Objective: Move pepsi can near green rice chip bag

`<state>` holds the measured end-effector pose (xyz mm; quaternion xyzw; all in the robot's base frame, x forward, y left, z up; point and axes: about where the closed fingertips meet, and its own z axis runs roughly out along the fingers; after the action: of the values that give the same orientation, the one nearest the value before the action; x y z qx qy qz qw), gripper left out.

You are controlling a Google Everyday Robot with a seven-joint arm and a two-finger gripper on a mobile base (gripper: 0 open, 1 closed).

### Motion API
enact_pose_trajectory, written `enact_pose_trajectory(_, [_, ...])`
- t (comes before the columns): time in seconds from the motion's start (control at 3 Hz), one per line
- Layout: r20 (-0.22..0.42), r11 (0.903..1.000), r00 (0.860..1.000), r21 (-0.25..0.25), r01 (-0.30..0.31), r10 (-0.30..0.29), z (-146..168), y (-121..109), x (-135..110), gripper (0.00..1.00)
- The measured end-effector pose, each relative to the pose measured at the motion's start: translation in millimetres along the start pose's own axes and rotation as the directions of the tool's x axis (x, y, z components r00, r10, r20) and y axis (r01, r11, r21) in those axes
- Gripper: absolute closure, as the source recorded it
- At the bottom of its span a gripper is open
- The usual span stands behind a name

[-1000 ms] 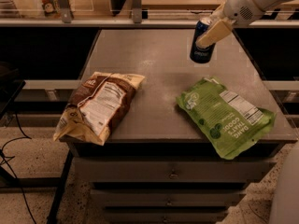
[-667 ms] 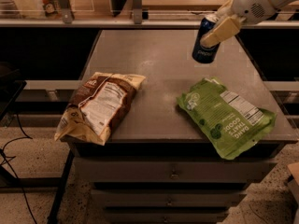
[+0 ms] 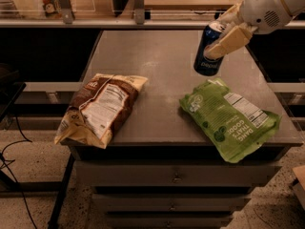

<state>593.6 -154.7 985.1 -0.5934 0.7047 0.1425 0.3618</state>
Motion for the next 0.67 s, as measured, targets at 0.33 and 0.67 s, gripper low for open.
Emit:
enact_pose_trajectory(0.33, [-0.014, 0.9979, 0.998, -0.029, 0.059, -0.059, 11, 35, -5, 1.0])
enact_pose_trajectory(0.67, [-0.02, 0.9919, 0.993, -0.062, 0.111, -0.112, 19, 67, -8, 1.0])
